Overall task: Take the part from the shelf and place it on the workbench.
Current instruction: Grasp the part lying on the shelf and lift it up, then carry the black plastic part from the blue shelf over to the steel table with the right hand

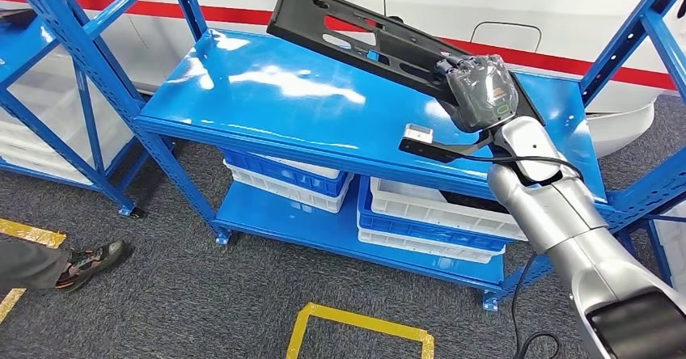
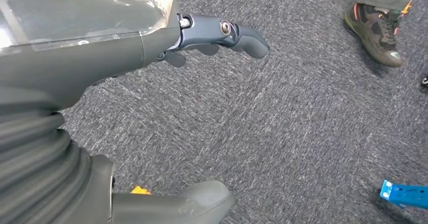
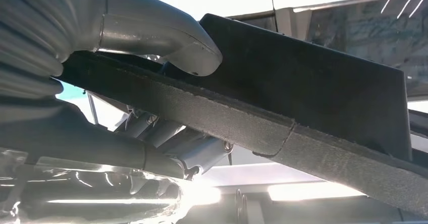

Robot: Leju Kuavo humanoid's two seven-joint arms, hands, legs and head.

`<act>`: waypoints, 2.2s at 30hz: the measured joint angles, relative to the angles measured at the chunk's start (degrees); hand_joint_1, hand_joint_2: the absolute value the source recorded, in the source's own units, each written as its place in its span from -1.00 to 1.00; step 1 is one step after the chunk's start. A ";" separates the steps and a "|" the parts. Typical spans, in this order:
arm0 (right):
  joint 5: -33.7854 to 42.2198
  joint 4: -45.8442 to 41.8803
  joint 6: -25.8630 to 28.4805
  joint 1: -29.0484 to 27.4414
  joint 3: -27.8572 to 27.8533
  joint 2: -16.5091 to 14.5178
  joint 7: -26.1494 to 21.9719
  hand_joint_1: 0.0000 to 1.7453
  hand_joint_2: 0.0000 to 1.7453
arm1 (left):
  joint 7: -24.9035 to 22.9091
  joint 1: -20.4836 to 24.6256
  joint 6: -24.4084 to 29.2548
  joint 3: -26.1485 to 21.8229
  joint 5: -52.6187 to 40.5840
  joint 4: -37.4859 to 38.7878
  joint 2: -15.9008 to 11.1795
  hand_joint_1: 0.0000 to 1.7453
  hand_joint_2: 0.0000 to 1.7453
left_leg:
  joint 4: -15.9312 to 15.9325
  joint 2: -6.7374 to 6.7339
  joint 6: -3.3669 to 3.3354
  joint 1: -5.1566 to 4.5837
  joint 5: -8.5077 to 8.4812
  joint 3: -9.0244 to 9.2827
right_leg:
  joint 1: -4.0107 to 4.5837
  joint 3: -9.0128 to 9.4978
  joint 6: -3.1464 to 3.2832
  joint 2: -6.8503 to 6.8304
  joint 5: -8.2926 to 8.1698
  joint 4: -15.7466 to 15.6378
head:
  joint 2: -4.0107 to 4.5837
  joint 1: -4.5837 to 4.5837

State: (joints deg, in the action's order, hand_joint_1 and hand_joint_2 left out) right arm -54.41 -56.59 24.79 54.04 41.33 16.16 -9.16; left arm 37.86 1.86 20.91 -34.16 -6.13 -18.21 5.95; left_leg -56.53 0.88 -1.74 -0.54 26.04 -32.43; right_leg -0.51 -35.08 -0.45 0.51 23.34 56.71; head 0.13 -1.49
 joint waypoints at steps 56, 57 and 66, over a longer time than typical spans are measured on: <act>-4.05 -0.71 -0.42 -9.14 -10.63 -0.77 -1.44 0.86 1.00 | -5.71 3.35 -3.51 1.45 -5.22 5.57 -1.87 -1.00 1.00 | -0.21 -0.83 -1.50 0.32 0.99 1.87 | -0.45 -2.86 -1.55 -0.55 -0.12 2.53 | 0.00 -0.25; -4.06 -0.67 -0.42 -9.19 -10.69 -0.75 -1.48 0.86 1.00 | -5.71 3.38 -3.51 1.45 -5.22 5.58 -1.84 -1.00 1.00 | 0.15 -0.92 -1.85 0.43 0.16 1.32 | -0.39 -3.77 -1.22 -0.56 1.94 4.75 | 0.00 -0.17; -4.22 -0.55 -0.40 -9.70 -11.16 -0.73 -1.39 0.86 1.00 | -5.73 3.36 -3.86 1.44 -5.50 5.61 -1.67 -1.00 1.00 | -0.53 -0.97 -1.47 0.09 -3.85 -4.18 | -0.33 0.94 -2.13 -0.51 6.69 8.57 | 0.00 0.07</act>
State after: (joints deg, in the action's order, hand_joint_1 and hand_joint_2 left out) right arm -58.63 -57.14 24.38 44.34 30.17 15.43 -10.55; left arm 32.14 5.22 17.05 -32.72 -11.63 -12.61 4.27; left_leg -57.06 -0.09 -3.21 -0.45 22.19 -36.61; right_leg -0.84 -34.14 -2.57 -0.01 30.03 65.28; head 0.13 -1.42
